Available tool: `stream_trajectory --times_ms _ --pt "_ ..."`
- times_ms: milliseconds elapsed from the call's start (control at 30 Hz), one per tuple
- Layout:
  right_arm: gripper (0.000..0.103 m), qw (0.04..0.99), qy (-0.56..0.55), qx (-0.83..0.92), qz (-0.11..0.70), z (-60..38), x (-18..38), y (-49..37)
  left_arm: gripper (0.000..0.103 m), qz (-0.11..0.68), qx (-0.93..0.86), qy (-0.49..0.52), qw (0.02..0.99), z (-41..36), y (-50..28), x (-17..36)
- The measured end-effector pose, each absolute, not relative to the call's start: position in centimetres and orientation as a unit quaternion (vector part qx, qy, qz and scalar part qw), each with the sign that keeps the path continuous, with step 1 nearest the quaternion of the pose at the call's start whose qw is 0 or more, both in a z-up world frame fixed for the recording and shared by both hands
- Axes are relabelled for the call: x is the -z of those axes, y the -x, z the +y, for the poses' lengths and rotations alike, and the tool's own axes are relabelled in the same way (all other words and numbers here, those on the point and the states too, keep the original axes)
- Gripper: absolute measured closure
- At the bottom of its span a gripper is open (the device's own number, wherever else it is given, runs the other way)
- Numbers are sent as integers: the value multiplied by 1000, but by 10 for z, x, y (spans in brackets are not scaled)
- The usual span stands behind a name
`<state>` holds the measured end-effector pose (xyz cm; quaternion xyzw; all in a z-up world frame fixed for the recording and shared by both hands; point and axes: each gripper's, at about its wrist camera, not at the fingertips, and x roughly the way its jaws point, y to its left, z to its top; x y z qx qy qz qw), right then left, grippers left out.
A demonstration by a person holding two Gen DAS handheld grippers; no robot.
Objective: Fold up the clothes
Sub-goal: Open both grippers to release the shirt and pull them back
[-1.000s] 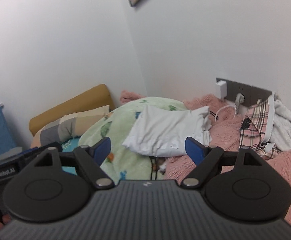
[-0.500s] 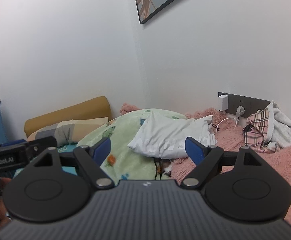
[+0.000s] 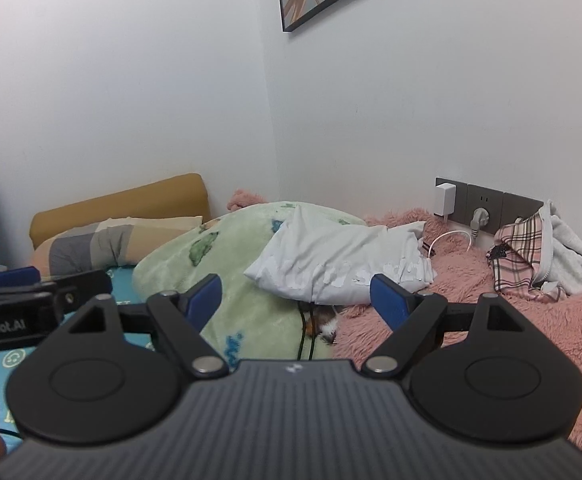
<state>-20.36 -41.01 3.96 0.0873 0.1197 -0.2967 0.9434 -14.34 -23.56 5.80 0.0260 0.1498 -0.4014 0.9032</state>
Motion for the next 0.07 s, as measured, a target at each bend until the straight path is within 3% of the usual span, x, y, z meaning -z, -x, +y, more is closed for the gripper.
stream_trajectory --times_ms 67 --pt "20 943 -85 297 120 -409 -40 203 0 151 400 -28 904 -236 142 -56"
